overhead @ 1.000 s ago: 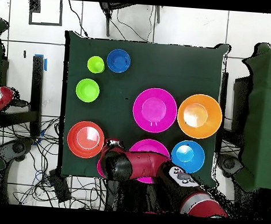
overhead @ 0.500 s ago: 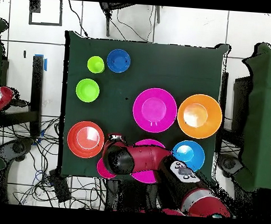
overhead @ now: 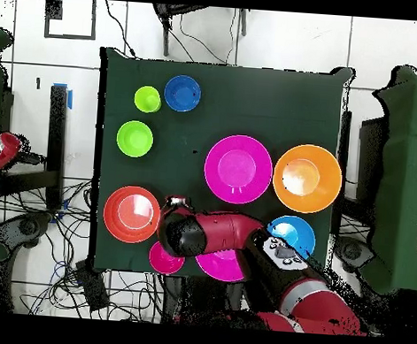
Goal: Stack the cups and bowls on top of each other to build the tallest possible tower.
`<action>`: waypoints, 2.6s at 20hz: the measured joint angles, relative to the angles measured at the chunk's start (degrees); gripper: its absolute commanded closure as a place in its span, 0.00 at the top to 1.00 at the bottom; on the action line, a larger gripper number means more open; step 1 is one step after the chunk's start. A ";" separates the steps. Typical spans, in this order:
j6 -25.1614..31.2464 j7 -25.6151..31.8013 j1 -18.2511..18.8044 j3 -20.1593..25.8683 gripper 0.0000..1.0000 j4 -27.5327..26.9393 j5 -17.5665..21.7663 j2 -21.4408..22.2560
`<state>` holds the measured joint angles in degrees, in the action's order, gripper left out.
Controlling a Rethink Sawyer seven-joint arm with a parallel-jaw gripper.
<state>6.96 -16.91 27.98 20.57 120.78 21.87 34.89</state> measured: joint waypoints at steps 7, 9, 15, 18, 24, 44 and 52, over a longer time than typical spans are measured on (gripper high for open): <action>2.24 0.00 0.87 2.19 0.00 -0.72 0.01 0.08; 2.95 0.00 0.87 2.41 0.00 -1.21 0.02 0.07; 6.56 0.00 0.82 2.83 0.00 -4.17 0.04 0.02; 7.88 0.00 0.80 3.06 0.00 -5.84 0.05 0.02; 9.40 0.00 0.79 4.18 0.00 -10.08 0.06 -1.35; 13.72 0.00 -0.19 5.08 0.00 -19.04 0.04 -6.18; 18.26 0.00 -0.54 5.01 0.00 -20.52 0.06 -5.96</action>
<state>25.22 -16.91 27.44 25.58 100.27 21.93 28.93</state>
